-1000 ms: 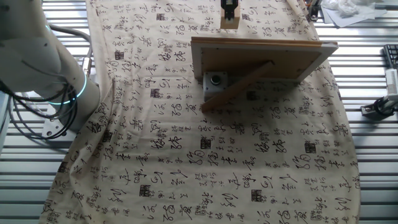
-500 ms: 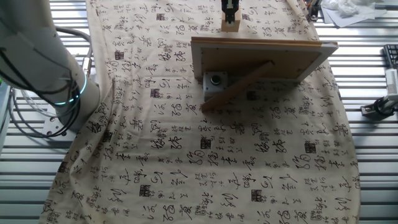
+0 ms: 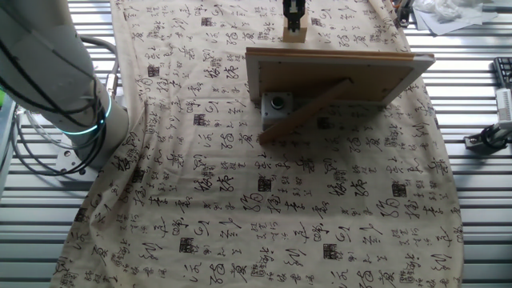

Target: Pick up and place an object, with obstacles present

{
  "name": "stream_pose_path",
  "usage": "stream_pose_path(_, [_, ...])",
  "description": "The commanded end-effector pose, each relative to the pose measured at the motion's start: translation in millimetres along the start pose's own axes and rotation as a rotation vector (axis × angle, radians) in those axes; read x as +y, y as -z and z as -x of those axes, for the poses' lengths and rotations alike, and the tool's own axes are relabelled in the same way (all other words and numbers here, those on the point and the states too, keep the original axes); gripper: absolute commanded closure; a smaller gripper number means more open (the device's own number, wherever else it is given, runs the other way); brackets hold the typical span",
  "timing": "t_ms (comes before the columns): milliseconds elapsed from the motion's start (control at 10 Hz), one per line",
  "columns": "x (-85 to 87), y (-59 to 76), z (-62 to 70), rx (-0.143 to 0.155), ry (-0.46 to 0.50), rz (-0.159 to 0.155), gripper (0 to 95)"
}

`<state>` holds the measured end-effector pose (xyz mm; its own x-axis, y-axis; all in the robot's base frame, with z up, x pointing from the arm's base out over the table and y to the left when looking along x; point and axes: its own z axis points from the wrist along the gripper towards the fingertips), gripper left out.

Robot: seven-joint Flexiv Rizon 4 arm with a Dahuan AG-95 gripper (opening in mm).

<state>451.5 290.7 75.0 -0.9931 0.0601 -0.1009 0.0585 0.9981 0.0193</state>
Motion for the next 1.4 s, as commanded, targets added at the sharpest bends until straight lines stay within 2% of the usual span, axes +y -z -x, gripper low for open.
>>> stream_pose_path(100, [-0.6, 0.5, -1.1, 0.0, -0.001, -0.002, 95.0])
stream_pose_path(600, [-0.6, 0.5, -1.0, -0.007, 0.004, 0.0, 95.0])
stream_pose_path(800, [-0.6, 0.5, -1.0, -0.015, 0.052, 0.008, 95.0])
stream_pose_path(1000, [-0.6, 0.5, -1.0, -0.007, 0.113, 0.005, 95.0])
stream_pose_path(1300, [-0.6, 0.5, -1.0, 0.001, 0.161, 0.034, 95.0])
stream_pose_path(1400, [-0.6, 0.5, -1.0, 0.008, 0.17, 0.034, 95.0])
